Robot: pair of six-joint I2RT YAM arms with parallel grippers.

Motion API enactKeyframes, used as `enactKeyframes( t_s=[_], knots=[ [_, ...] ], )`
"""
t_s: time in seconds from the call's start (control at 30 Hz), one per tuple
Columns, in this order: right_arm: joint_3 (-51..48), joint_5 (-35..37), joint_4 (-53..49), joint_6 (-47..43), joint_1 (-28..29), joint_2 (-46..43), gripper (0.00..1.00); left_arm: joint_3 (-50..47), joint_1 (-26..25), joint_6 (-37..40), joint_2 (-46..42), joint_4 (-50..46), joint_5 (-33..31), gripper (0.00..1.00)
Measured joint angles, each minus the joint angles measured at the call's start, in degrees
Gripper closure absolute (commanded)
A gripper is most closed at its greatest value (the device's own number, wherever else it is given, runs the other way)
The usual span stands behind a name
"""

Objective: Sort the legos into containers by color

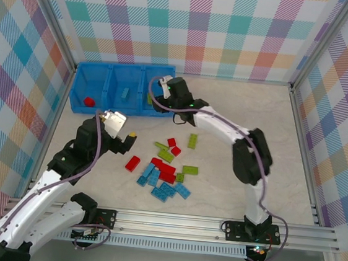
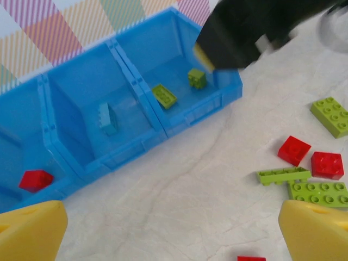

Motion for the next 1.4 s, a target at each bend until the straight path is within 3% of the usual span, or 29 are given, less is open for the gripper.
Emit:
enactKeyframes(
  t_s=[0.27, 0.43, 0.53, 0.83, 0.9, 1.13, 1.4],
  knots=[
    [-21.2, -16.0, -5.6, 2.4, 0.1, -34.5, 0.34, 13.2, 0.1, -14.9, 17.0, -14.3, 4.7, 0.05],
    [-32.2, -22.2, -13.2, 5.5, 0.2, -48.7, 0.19, 13.4, 0.1, -21.6, 25.2, -22.1, 6.7, 0.07],
    [-38.7, -25.7, -16.2, 7.7, 0.2, -53.6, 0.15, 13.1, 0.1, -24.0, 30.8, -23.9, 8.4, 0.08],
    [-43.4, -26.1, -21.9, 11.3, 0.4, -55.1, 0.12, 11.6, 0.0, -27.8, 44.1, -22.9, 11.8, 0.19],
    [-43.4, -26.1, -21.9, 11.8, 0.4, -55.0, 0.12, 11.3, -0.2, -28.5, 46.0, -21.7, 12.7, 0.24],
    [-43.4, -26.0, -22.1, 12.2, 0.4, -53.5, 0.09, 10.0, -1.2, -31.3, 50.4, -18.8, 11.8, 0.58],
    [-43.4, -24.0, -22.1, 13.3, 0.4, -54.9, 0.08, 9.8, -2.2, -32.9, 50.6, -16.7, 10.6, 0.7]
  ],
)
